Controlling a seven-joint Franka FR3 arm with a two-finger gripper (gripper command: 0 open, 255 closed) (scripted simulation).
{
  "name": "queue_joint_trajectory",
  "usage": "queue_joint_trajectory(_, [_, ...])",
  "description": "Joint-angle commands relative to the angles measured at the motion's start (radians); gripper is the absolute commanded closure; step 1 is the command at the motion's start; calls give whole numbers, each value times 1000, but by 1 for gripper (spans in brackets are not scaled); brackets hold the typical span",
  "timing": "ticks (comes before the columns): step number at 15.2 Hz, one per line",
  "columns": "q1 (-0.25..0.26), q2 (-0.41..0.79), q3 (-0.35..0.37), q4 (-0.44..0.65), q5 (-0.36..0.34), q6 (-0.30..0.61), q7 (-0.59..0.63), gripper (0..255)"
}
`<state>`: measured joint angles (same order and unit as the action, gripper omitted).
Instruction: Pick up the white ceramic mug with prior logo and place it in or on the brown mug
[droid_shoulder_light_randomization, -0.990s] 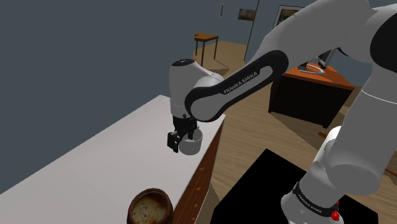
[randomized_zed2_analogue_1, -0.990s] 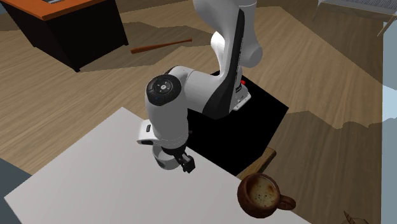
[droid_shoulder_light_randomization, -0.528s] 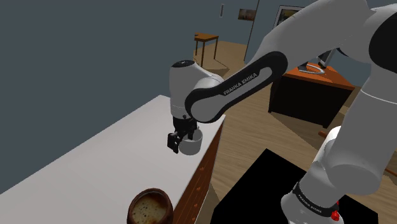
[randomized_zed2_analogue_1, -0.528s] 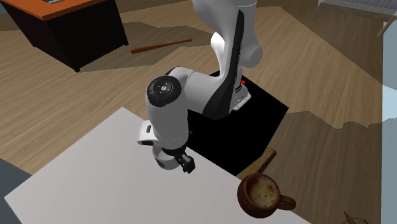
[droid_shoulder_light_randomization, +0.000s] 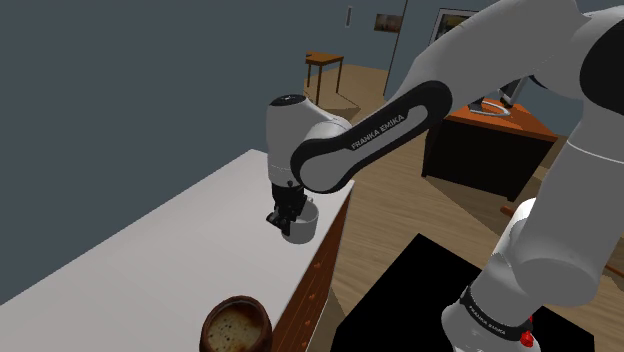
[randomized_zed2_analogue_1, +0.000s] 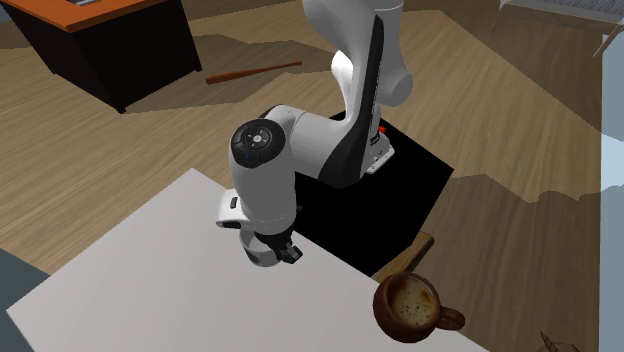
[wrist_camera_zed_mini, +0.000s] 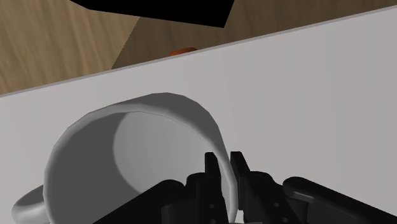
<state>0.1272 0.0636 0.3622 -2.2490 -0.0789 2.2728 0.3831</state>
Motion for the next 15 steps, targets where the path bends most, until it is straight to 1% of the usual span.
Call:
queue_joint_trajectory(1, [0,0,0,0,0,0,0,255])
queue_joint_trajectory(2, [0,0,0,0,0,0,0,255])
queue_joint_trajectory(15, [-3,-97,0,79,49,-169,-40,255])
